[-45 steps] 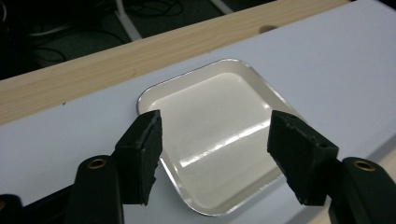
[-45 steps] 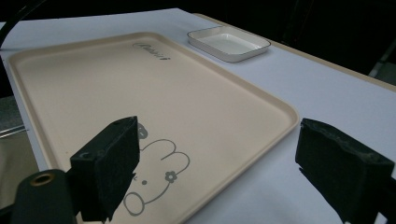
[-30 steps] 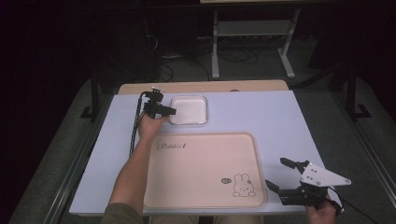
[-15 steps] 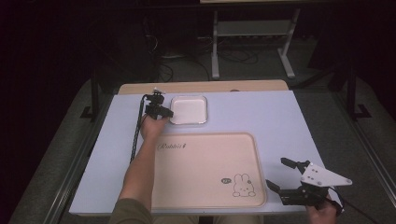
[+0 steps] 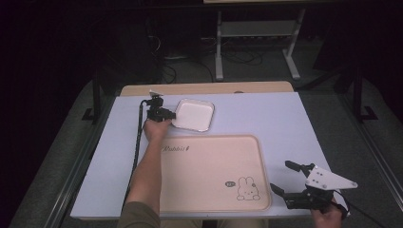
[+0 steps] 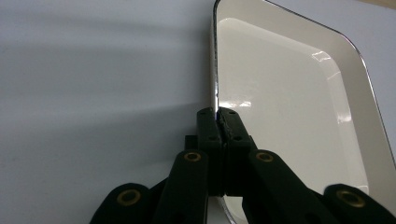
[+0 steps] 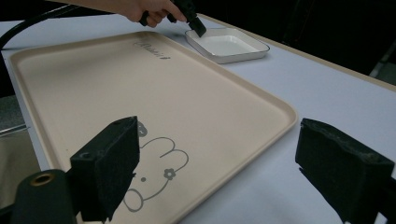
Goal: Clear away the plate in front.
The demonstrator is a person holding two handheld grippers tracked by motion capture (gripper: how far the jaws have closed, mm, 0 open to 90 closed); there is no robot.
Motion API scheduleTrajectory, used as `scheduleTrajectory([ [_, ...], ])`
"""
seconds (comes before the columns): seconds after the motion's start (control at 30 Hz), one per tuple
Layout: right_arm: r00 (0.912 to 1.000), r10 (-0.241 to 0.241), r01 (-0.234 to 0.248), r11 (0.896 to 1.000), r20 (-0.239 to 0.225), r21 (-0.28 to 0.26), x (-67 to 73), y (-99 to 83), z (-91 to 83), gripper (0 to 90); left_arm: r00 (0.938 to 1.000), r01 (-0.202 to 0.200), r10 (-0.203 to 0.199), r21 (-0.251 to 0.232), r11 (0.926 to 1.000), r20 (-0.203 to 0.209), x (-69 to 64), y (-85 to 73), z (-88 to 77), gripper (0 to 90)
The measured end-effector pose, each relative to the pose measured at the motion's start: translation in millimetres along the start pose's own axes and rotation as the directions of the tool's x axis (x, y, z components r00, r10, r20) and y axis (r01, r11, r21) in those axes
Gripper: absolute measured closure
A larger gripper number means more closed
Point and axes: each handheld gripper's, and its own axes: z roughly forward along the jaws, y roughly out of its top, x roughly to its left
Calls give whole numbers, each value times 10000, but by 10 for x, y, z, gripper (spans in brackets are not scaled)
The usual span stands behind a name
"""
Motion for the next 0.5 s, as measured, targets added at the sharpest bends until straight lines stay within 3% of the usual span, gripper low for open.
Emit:
scheduleTrajectory([
  [0.2, 10000, -37, 37, 10000, -4, -26, 9, 5, 0, 129, 9998, 191, -189, -236, 9995, 103, 23, -11, -70, 890],
  [0.3, 10000, 25, -25, 10000, 3, -63, 5, -1, -1, 129, 9984, 458, -440, -515, 9976, 350, 50, -26, -129, 890],
  [0.5, 9999, 104, -104, 9999, -3, -32, 8, -10, 3, 129, 9956, 545, -462, -1023, 9933, 815, 53, -11, -302, 890],
])
